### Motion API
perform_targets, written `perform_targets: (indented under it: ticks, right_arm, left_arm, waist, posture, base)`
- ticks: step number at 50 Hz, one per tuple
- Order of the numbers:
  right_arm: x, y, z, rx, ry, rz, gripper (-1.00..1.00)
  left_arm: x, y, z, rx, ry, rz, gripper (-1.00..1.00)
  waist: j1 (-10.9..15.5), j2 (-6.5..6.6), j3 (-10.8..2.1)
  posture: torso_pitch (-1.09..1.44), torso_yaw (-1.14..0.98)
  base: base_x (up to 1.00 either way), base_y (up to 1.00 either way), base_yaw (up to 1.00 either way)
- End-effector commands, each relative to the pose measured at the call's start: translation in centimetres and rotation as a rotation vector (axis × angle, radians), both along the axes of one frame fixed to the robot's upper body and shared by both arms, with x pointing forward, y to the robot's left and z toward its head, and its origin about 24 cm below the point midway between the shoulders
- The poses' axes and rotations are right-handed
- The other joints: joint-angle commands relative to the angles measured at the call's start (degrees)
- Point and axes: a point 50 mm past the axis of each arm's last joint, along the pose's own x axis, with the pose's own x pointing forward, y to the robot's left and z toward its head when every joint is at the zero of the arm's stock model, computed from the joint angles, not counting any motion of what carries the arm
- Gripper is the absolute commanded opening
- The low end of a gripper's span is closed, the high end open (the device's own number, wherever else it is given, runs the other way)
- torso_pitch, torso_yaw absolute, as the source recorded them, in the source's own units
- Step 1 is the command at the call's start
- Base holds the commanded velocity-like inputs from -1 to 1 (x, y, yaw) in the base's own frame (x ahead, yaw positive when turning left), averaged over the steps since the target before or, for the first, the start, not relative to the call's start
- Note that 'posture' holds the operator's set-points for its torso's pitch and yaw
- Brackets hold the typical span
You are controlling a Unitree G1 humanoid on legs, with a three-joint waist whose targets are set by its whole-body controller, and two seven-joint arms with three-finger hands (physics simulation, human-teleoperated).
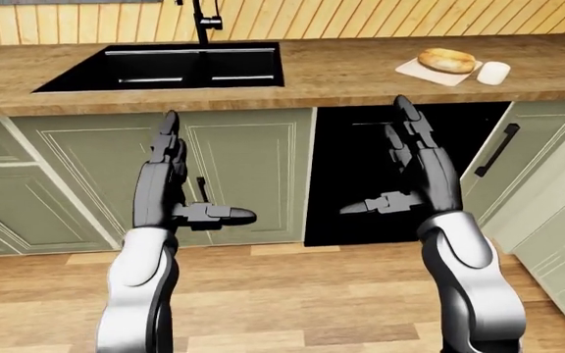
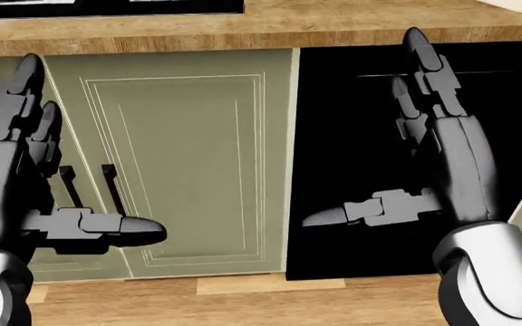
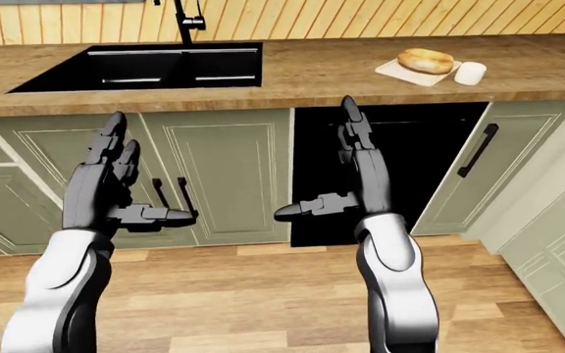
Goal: Pick up the wedge of cheese and place it on the slice of bread to prepare a simple cheese on bread dish.
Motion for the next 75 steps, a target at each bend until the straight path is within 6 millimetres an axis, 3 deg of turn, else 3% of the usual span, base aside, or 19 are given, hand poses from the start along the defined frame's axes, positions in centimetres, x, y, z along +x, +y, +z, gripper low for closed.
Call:
perform_targets:
  ticks: [1, 8, 11, 12, 21, 24, 30, 33, 35, 36, 41, 58, 59, 61, 65, 68, 72, 73, 75]
  right_arm:
    - [-0.4, -0.2, 2.0, -0.013, -0.102, -0.017, 1.0]
    - [-0.8, -0.4, 2.4, -0.012, -0.109, -0.018, 1.0]
    - [-0.8, -0.3, 2.4, -0.012, -0.111, -0.016, 1.0]
    - [-1.0, -0.4, 2.4, -0.007, -0.112, -0.017, 1.0]
    - [-0.8, -0.6, 2.3, -0.004, -0.114, -0.032, 1.0]
    - [-0.7, -0.5, 2.3, -0.001, -0.117, -0.03, 1.0]
    - [-1.1, -0.6, 2.3, 0.009, -0.124, -0.025, 1.0]
    - [-1.2, -0.7, 2.7, 0.012, -0.135, -0.026, 1.0]
    - [-1.4, -0.7, 3.0, 0.019, -0.145, -0.018, 1.0]
    - [-1.4, -0.6, 3.3, 0.011, -0.151, -0.019, 1.0]
    - [-0.7, -0.7, 4.3, 0.005, -0.168, -0.026, 1.0]
    - [-1.5, -0.7, 5.5, -0.004, -0.208, -0.033, 1.0]
    - [-1.7, -0.8, 5.6, -0.008, -0.209, -0.035, 1.0]
    - [-1.8, -0.7, 5.7, -0.01, -0.211, -0.034, 1.0]
    - [-1.6, -0.7, 5.9, -0.016, -0.218, -0.039, 1.0]
    - [-1.6, -0.9, 6.3, -0.012, -0.222, -0.045, 1.0]
    - [-1.6, -1.0, 6.0, -0.002, -0.224, -0.051, 1.0]
    - [-1.7, -0.9, 6.0, -0.005, -0.223, -0.049, 1.0]
    - [-1.7, -1.0, 6.0, -0.003, -0.225, -0.05, 1.0]
  left_arm:
    - [0.0, -0.4, 2.2, 0.013, -0.134, -0.001, 1.0]
    - [-0.6, 1.9, 3.0, 0.014, -0.147, 0.008, 1.0]
    - [-0.8, 2.4, 3.4, 0.018, -0.154, 0.011, 1.0]
    - [-1.1, 2.6, 3.4, 0.02, -0.154, 0.011, 1.0]
    - [-2.1, 2.7, 3.5, 0.021, -0.161, 0.017, 1.0]
    - [-2.6, 2.8, 3.7, 0.02, -0.167, 0.017, 1.0]
    - [-3.3, 2.6, 3.6, 0.013, -0.161, 0.014, 1.0]
    - [-3.4, 2.6, 3.7, 0.016, -0.161, 0.014, 1.0]
    - [-2.4, 2.0, 3.5, 0.022, -0.162, 0.017, 1.0]
    - [-2.3, 1.8, 3.7, 0.015, -0.164, 0.018, 1.0]
    - [-2.3, 2.5, 4.7, 0.03, -0.178, 0.019, 1.0]
    - [-4.1, 4.5, 5.3, 0.019, -0.195, 0.061, 1.0]
    - [-4.1, 4.4, 5.2, 0.02, -0.194, 0.061, 1.0]
    - [-4.1, 4.4, 5.3, 0.022, -0.194, 0.061, 1.0]
    - [-4.3, 4.3, 5.3, 0.024, -0.197, 0.059, 1.0]
    - [-4.4, 4.3, 5.2, 0.023, -0.196, 0.059, 1.0]
    - [-4.4, 4.4, 5.1, 0.022, -0.195, 0.06, 1.0]
    - [-4.5, 4.3, 5.1, 0.022, -0.195, 0.059, 1.0]
    - [-4.4, 4.3, 5.1, 0.022, -0.195, 0.06, 1.0]
  waist:
    - [-0.19, 0.5, -1.75]
    - [0.61, -3.19, -0.85]
    - [-0.13, -10.44, -2.53]
    - [-0.16, -6.27, -0.82]
    - [-1.17, -2.74, 0.28]
    - [-1.3, 0.44, -0.93]
    - [0.58, -0.82, -0.81]
    - [1.33, -4.02, 0.29]
    - [0.76, -8.47, -1.65]
    - [0.53, -6.91, 0.34]
    - [-0.47, -4.3, 0.34]
    - [-0.99, -2.92, -0.48]
    - [-0.64, -4.57, 0.56]
    - [-0.37, -3.14, 2.68]
    - [0.38, -1.27, 0.42]
    - [1.15, -1.49, 0.33]
    - [-1.04, -5.92, -2.41]
    - [-1.22, -5.83, 0.29]
    - [-2.26, -5.76, -0.25]
  posture:
    - [0.0, 0.0]
    - [0.0, 0.0]
    - [0.0, 0.0]
    - [0.0, 0.0]
    - [0.0, 0.0]
    - [0.0, 0.0]
    - [0.0, 0.0]
    - [0.0, 0.0]
    - [0.0, 0.0]
    - [0.0, 0.0]
    - [0.0, 0.0]
    - [0.0, 0.0]
    - [0.0, 0.0]
    - [0.0, 0.0]
    - [0.0, 0.0]
    - [0.0, 0.0]
    - [0.0, 0.0]
    - [0.0, 0.0]
    - [0.0, 0.0]
  base:
    - [0.13, -0.7, 0.0]
    - [0.13, -0.69, 0.0]
    - [0.13, -0.69, 0.0]
    - [0.14, -0.69, 0.0]
    - [0.13, -0.69, 0.0]
    - [0.15, -0.68, 0.0]
    - [0.29, -0.61, 0.0]
    - [0.37, -0.57, 0.0]
    - [0.4, -0.55, 0.0]
    - [0.4, -0.55, 0.0]
    - [0.43, -0.51, 0.0]
    - [0.6, -0.22, 0.0]
    - [0.61, -0.12, 0.0]
    - [0.61, -0.07, 0.0]
    - [0.61, -0.02, 0.0]
    - [0.57, -0.04, 0.0]
    - [0.34, -0.19, 0.0]
    - [0.34, -0.17, 0.0]
    - [0.34, -0.18, 0.0]
